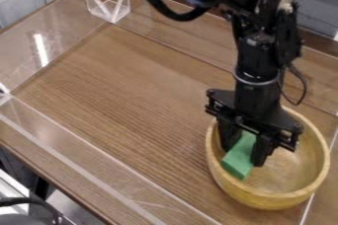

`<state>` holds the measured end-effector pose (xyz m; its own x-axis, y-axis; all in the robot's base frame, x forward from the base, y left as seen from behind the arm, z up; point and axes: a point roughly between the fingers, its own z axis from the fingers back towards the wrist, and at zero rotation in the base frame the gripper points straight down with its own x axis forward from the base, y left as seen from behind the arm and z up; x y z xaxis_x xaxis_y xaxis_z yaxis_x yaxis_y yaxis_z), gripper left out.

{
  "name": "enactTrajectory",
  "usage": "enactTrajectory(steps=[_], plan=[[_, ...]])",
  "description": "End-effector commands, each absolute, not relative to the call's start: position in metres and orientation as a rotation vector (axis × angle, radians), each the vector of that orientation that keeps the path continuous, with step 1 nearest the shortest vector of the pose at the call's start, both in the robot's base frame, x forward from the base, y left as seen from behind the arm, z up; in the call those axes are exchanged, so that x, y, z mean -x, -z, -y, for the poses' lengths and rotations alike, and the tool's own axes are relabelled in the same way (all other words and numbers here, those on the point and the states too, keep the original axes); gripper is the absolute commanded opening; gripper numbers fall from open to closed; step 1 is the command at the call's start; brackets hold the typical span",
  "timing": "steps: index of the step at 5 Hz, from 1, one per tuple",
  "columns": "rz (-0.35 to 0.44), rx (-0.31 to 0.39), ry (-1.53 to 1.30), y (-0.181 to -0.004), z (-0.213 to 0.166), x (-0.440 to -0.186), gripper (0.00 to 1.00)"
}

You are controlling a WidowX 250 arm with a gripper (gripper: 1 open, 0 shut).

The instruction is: Put the green block in the brown bowl

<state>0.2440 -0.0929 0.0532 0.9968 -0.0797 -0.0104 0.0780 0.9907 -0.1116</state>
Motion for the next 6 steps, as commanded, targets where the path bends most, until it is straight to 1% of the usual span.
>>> enactTrajectory(steps=[1,6], plan=[[0.054,0.136,0.068,-0.073,0.092,-0.257,0.0],[0.051,0.152,0.05,-0.083,0.086,-0.256,0.0]])
